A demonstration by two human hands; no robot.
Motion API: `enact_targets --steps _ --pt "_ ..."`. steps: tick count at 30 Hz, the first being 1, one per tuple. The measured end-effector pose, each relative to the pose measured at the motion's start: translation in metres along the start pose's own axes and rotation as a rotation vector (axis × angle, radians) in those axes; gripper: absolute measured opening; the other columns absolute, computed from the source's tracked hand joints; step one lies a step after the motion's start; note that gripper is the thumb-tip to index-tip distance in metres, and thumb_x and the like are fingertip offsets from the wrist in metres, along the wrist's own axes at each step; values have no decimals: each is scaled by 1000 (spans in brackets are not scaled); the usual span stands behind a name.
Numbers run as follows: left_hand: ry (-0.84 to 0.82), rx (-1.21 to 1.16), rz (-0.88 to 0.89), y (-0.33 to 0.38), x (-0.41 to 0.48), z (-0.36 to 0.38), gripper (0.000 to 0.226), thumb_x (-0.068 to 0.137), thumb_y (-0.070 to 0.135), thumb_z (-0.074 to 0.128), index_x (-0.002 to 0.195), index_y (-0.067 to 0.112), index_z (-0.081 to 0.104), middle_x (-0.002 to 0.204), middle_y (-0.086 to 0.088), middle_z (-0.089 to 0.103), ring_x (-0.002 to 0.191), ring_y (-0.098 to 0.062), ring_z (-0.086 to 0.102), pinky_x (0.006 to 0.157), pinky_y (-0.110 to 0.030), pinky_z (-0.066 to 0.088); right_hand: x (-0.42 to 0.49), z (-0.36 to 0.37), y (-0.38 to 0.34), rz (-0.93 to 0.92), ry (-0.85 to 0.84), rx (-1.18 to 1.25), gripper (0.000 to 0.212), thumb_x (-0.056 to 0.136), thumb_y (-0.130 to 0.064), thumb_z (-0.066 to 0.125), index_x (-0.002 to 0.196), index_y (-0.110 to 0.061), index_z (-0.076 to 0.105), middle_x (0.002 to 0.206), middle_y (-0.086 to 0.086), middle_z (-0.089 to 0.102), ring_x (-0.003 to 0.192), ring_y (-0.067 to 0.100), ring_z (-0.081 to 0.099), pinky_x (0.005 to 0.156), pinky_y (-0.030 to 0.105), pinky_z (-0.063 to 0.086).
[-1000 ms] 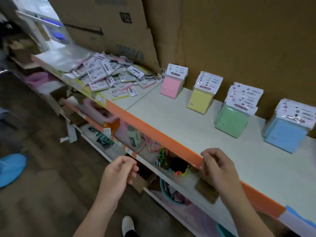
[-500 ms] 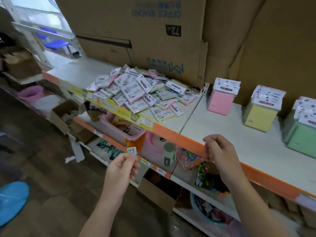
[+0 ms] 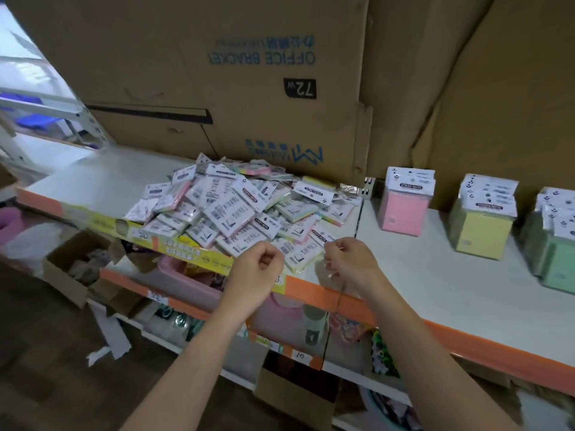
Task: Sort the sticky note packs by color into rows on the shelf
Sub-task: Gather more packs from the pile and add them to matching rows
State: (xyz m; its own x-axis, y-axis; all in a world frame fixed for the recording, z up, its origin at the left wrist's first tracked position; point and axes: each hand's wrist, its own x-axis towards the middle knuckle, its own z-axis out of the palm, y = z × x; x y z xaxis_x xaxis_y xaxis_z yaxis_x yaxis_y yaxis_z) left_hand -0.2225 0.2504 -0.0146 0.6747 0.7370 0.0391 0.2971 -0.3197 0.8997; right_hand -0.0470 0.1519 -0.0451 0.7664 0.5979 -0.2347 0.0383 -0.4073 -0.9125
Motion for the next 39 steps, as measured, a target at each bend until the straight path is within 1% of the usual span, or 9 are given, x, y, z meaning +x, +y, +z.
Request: enact_targets --steps 5,12,16,20,22,25,29,35,39 --pt "-94 254 163 14 46 14 11 98 25 55 89 23 61 84 8 60 75 -2 56 64 -14 44 32 -6 -1 -55 50 45 13 95 -32 55 90 -23 62 84 2 71 68 18 66 62 36 55" --pt "-114 602 299 26 119 28 23 98 28 54 116 14 60 117 -3 57 106 -21 55 85 -39 51 98 -6 -33 21 136 179 26 101 -30 52 80 -17 63 74 4 70 65 19 66 71 39 57" --pt "-208 886 357 14 142 31 39 96 38 55 128 15 54 130 -8 53 121 -27 44 94 -40 45 136 0 -49 93 220 149 37 98 -34 54 68 -13 60 58 4 66 57 18 67 60 25 56" --pt "-320 1041 393 -5 154 30 47 96 45 52 132 14 49 133 -10 50 126 -30 40 97 -39 42 154 12 -57 133 257 -89 52 92 -53 55 89 -3 69 83 15 69 87 33 69 80 45 56" --pt "-306 1035 440 -10 159 30 46 96 46 52 129 14 51 130 -10 52 124 -29 41 95 -38 41 159 16 -61 203 253 -218 66 90 -62 52 102 1 64 93 16 71 83 28 69 67 35 54" --pt "-315 1003 493 -14 168 31 43 95 43 55 126 13 51 125 -10 54 121 -28 42 90 -36 41 165 17 -68 276 245 -161 47 89 -52 63 84 -5 59 69 11 63 52 21 59 39 20 39" --pt "-327 977 550 -19 178 29 47 97 35 57 134 8 47 127 -13 55 120 -29 45 90 -35 43 162 8 -71 371 233 23 33 89 -31 71 72 -10 51 51 5 47 35 15 41 31 13 30" --pt "-343 1080 761 -5 177 19 11 71 8 73 81 10 68 77 -6 69 78 -21 63 60 -26 26 112 -23 -62 356 321 254 16 89 -17 71 79 -9 61 54 1 63 37 7 55 38 18 38" --pt "-249 998 896 -1 173 16 30 37 6 88 52 10 62 48 -5 58 50 -21 61 38 -22 30 66 -34 -32 398 248 502 11 93 -24 64 94 -15 58 76 4 66 68 14 51 59 25 34"
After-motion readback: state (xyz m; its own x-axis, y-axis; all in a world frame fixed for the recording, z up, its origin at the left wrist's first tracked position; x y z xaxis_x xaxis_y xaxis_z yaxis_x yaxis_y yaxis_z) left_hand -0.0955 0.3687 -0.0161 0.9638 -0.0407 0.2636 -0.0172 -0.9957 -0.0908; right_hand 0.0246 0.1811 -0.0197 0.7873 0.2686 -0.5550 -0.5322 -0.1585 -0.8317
